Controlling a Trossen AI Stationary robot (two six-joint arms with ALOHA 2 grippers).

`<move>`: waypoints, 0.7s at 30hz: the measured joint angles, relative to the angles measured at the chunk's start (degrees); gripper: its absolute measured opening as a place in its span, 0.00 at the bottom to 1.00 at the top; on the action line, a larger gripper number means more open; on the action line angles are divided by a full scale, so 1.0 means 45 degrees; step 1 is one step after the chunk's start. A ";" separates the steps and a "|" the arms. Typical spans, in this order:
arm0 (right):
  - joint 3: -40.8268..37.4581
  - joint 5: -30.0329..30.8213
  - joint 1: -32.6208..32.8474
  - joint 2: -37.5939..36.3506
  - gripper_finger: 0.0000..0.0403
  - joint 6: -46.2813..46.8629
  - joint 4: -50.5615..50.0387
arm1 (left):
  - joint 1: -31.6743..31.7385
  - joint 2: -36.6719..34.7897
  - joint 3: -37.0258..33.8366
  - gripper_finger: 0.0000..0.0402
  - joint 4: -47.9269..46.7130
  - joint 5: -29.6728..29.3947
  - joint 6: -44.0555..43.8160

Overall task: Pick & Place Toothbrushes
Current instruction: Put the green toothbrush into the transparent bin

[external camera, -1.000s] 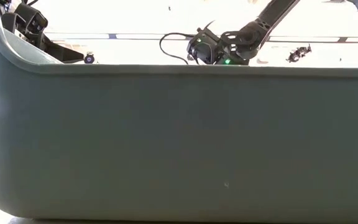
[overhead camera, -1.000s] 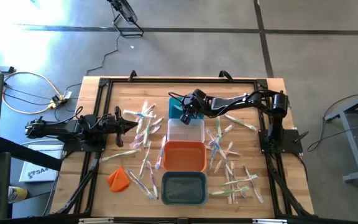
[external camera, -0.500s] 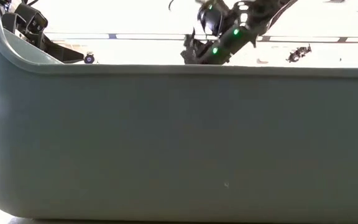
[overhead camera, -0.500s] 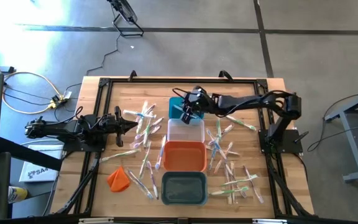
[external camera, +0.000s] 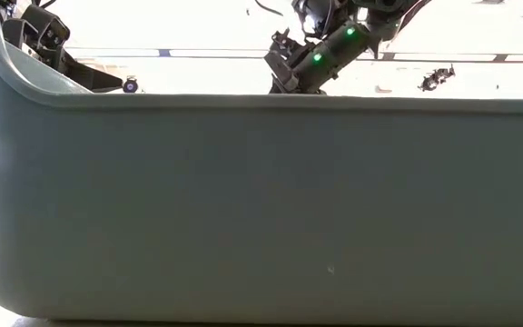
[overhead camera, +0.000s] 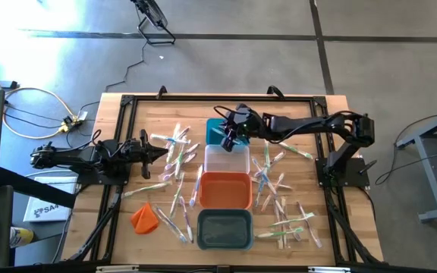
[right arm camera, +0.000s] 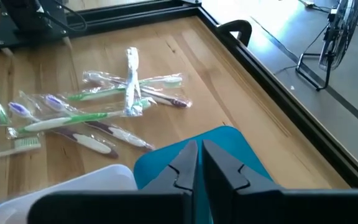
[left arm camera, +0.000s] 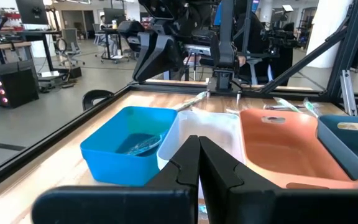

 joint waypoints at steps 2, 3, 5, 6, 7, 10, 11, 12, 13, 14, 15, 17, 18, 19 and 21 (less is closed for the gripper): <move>0.0000 0.0011 0.0000 0.0000 0.03 0.0005 0.0081 | -0.0003 -0.0001 0.0000 0.00 0.0000 0.0000 0.0000; 0.0000 0.0013 0.0000 0.0000 0.03 0.0005 0.0136 | -0.0004 0.0002 0.0000 0.00 0.0002 0.0000 -0.0001; 0.0000 -0.0018 0.0005 0.0000 0.04 0.0000 0.0189 | -0.0005 0.0002 0.0000 0.00 0.0002 0.0000 0.0000; 0.0000 -0.0044 0.0005 0.0000 0.04 -0.0005 0.0184 | -0.0004 0.0000 0.0000 0.00 0.0002 0.0000 -0.0002; 0.0000 -0.0052 0.0005 0.0000 0.03 -0.0005 0.0180 | 0.0000 -0.0002 0.0000 0.00 0.0002 0.0000 -0.0004; 0.0000 -0.0057 0.0005 0.0001 0.02 -0.0005 0.0180 | -0.0002 0.0000 0.0000 0.00 0.0002 0.0000 -0.0002; 0.0000 -0.0057 0.0005 0.0000 0.02 -0.0005 0.0185 | 0.0000 0.0000 0.0000 0.00 0.0002 0.0000 0.0000; 0.0000 -0.0057 0.0005 0.0000 0.01 -0.0007 0.0185 | -0.0003 -0.0002 0.0000 0.00 0.0002 0.0000 -0.0002; 0.0000 -0.0057 0.0005 0.0000 0.01 -0.0010 0.0185 | -0.0002 0.0000 0.0000 0.00 0.0002 0.0000 -0.0002; 0.0000 -0.0057 0.0006 0.0000 0.01 -0.0009 0.0185 | -0.0004 -0.0002 0.0000 0.00 0.0002 0.0000 -0.0003; 0.0000 -0.0057 0.0034 0.0002 0.01 -0.0005 0.0190 | 0.0000 -0.0002 -0.0004 0.00 0.0002 0.0000 -0.0004; 0.0000 -0.0004 0.0064 0.0002 0.01 -0.0004 0.0217 | -0.0004 0.0002 0.0000 0.00 0.0002 0.0000 0.0000; 0.0000 0.0019 0.0089 0.0001 0.01 -0.0013 0.0223 | -0.0004 -0.0002 0.0000 0.00 0.0002 0.0000 0.0000; 0.0000 0.0024 0.0122 0.0005 0.01 -0.0015 0.0240 | -0.0005 0.0001 0.0000 0.00 0.0002 0.0000 0.0000; 0.0000 0.0025 0.0208 0.0005 0.01 -0.0022 0.0284 | -0.0003 0.0000 0.0000 0.00 0.0002 0.0000 -0.0002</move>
